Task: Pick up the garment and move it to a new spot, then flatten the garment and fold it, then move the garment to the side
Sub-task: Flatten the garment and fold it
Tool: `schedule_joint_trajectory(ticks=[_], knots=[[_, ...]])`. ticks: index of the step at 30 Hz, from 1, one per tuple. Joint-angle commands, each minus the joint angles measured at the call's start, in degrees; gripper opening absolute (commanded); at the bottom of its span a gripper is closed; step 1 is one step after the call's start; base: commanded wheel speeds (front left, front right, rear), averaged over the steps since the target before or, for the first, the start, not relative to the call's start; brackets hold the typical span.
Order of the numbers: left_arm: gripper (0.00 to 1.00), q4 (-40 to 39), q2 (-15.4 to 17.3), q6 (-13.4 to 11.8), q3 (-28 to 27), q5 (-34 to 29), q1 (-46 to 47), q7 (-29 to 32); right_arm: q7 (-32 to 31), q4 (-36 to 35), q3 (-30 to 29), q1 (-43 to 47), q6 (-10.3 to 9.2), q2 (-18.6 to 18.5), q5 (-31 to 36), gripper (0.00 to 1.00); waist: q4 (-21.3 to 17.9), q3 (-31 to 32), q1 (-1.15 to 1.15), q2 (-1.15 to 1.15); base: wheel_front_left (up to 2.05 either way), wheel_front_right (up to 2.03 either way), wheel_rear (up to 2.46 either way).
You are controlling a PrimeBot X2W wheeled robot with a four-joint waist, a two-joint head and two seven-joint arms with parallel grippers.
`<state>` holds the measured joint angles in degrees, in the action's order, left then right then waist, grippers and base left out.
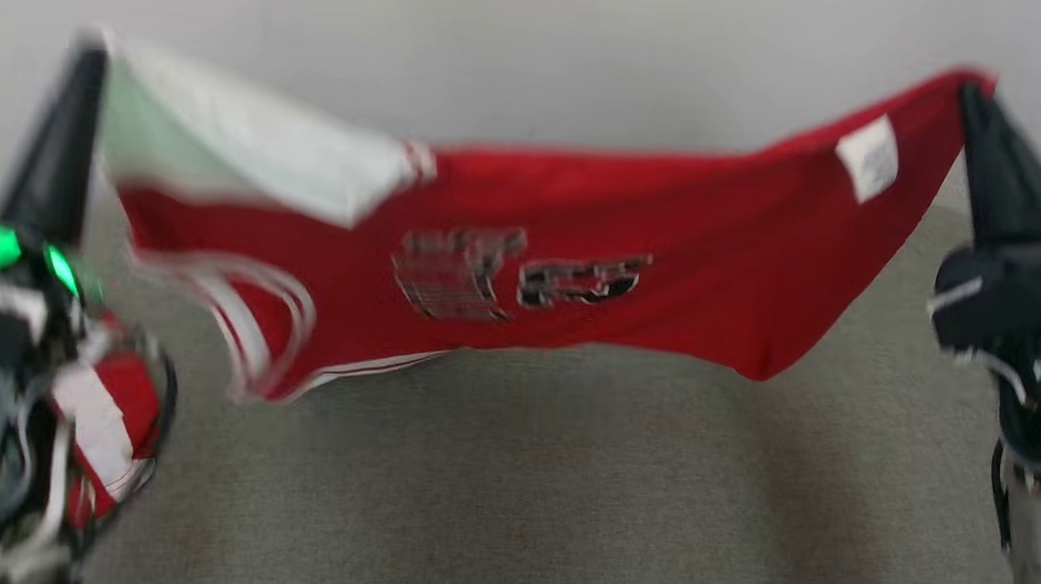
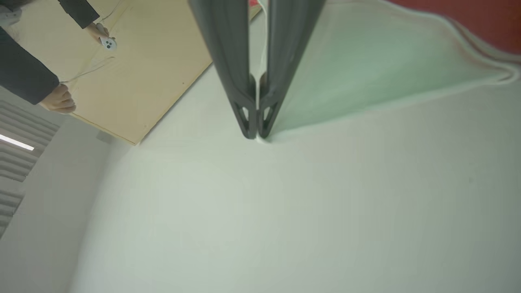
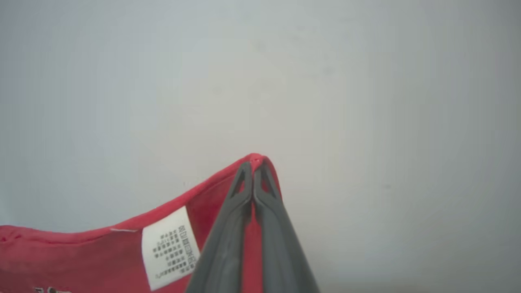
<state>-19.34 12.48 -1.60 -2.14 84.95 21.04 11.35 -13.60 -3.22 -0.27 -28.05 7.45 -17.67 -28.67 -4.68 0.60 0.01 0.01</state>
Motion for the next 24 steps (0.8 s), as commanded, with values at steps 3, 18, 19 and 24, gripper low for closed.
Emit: schedule_joint_trajectory(ticks=[3, 18, 19, 24], knots=[[0.0, 4.0, 0.88, -1.82, 4.29, -6.08, 13.48, -0.22, -2.32, 4.17, 3.04, -6.57, 0.08, 1.61, 2.25, 0.0, -2.05, -0.82, -0.01, -0.01, 0.0, 0.0, 0.0], [0.0, 18.43, 0.6, -4.48, 8.75, -14.36, 29.59, -2.07, -0.23, 13.09, 3.87, -16.21, 0.08, 1.52, 3.93, 0.0, -4.89, -8.03, -0.01, -0.01, 0.0, 0.0, 0.0], [0.0, 19.14, 0.95, -4.96, 9.27, -15.38, 30.72, -1.93, -0.7, 13.79, 3.82, -17.29, 0.08, 1.92, 3.8, 0.0, -5.19, -9.28, -0.01, -0.01, 0.0, 0.0, 0.0], [0.0, 24.72, 2.61, -7.59, 11.26, -22.49, 38.55, -4.61, -0.51, 19.4, 2.76, -25.44, 0.08, 6.33, 4.36, 0.0, -7.3, -17.26, -0.01, -0.01, 0.0, 0.0, 0.0]])
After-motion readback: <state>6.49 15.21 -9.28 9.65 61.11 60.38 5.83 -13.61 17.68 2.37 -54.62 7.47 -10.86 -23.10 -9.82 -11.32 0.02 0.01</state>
